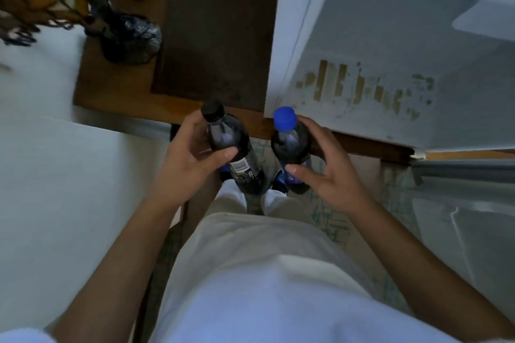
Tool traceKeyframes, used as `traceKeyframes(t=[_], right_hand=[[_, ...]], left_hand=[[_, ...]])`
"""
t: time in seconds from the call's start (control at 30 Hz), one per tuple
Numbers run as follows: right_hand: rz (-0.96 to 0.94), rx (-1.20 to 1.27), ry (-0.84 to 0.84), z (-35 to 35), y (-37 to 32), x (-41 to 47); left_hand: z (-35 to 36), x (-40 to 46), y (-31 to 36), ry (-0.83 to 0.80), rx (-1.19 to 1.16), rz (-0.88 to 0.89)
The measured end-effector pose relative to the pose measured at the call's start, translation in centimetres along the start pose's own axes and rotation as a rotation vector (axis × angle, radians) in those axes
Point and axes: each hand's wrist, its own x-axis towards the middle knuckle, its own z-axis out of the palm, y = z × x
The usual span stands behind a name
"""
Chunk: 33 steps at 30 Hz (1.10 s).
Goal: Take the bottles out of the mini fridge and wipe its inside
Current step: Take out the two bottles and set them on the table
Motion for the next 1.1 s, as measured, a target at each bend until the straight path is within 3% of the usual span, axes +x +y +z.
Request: traceKeyframes(t=[0.27, 0.57, 0.87, 1.1], right_hand=[[0.024, 0.059, 0.014, 7.0, -4.0, 4.8], [0.036, 0.008, 0.094, 11.3, -6.2, 9.6], [0.033, -0.005, 0.183, 14.7, -6.6, 14.5], [0.093, -0.057, 0.199, 16.6, -5.8, 16.7]], left_hand=[[-7.4, 0.9, -1.2, 0.069, -0.019, -0.021], [-12.9, 3.8, -3.0, 0.116, 0.066, 0.074], [-15.3, 7.5, -4.2, 0.127, 0.239, 0.188], [-16.1, 9.5, -5.6, 0.132, 0.262, 0.168]])
